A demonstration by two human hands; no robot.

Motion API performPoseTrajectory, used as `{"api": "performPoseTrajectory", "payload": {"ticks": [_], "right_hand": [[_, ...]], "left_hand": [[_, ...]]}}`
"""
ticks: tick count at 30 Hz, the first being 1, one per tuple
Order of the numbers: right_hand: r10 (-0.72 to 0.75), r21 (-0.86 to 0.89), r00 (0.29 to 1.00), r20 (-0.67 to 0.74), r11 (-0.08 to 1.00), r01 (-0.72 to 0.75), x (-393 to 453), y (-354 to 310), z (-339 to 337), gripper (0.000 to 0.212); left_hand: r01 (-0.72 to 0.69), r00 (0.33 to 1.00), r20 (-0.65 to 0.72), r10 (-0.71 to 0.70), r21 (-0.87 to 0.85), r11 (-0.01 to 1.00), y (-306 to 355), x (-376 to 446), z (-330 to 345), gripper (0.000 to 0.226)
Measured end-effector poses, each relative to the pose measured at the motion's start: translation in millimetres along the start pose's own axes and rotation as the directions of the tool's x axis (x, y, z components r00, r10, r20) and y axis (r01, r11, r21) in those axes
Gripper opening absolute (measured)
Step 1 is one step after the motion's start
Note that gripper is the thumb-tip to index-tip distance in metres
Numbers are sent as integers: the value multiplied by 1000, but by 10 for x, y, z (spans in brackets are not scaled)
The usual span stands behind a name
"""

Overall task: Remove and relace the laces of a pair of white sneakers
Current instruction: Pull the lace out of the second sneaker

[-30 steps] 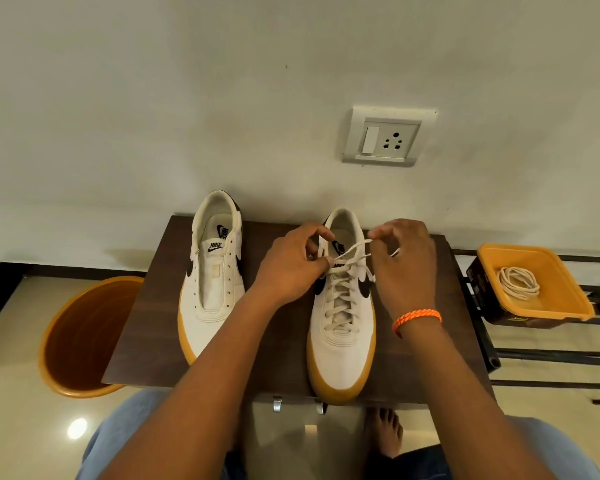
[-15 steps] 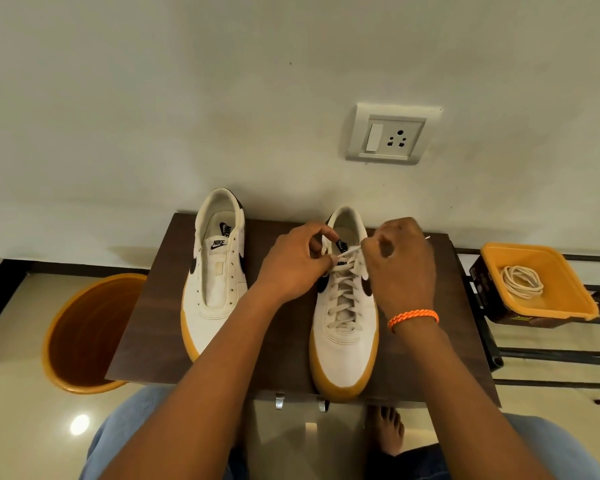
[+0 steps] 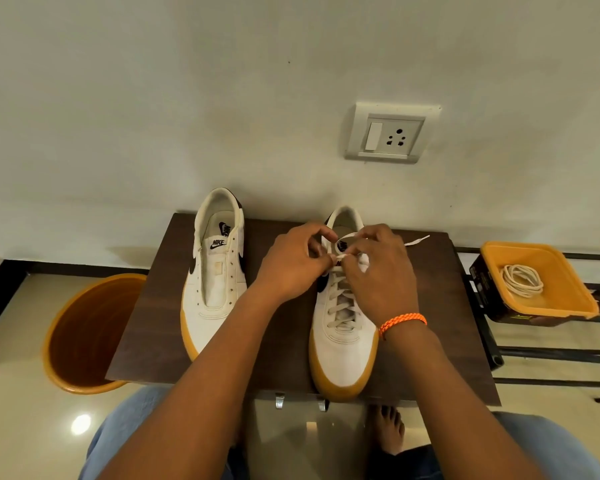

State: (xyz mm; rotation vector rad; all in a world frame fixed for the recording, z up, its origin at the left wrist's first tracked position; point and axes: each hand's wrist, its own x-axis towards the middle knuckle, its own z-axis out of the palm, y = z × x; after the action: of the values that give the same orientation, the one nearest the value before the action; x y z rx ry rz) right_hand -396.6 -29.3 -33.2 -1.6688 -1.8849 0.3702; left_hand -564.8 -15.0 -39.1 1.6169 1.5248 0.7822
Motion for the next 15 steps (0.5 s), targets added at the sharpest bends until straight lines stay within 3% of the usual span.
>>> {"api": "performPoseTrajectory", "payload": {"ticks": [4, 7, 12, 15], "right_hand": [[190, 130, 956, -223, 978, -164, 96, 34, -269, 16], [221, 170, 914, -340, 970, -172, 175, 120, -454, 17], [261, 338, 927, -268, 927, -163, 198, 124, -445, 14], [241, 441, 947, -212, 889, -127, 195, 52, -458, 13]], "left_hand": [[12, 1000, 4, -12, 25, 1000, 13, 2, -15, 25], [10, 1000, 9, -10, 51, 999, 27, -12, -22, 20], [-34, 999, 18, 31, 204, 978, 105, -39, 91, 14], [-31, 999, 37, 23, 244, 969, 138, -41, 141, 23]]}}
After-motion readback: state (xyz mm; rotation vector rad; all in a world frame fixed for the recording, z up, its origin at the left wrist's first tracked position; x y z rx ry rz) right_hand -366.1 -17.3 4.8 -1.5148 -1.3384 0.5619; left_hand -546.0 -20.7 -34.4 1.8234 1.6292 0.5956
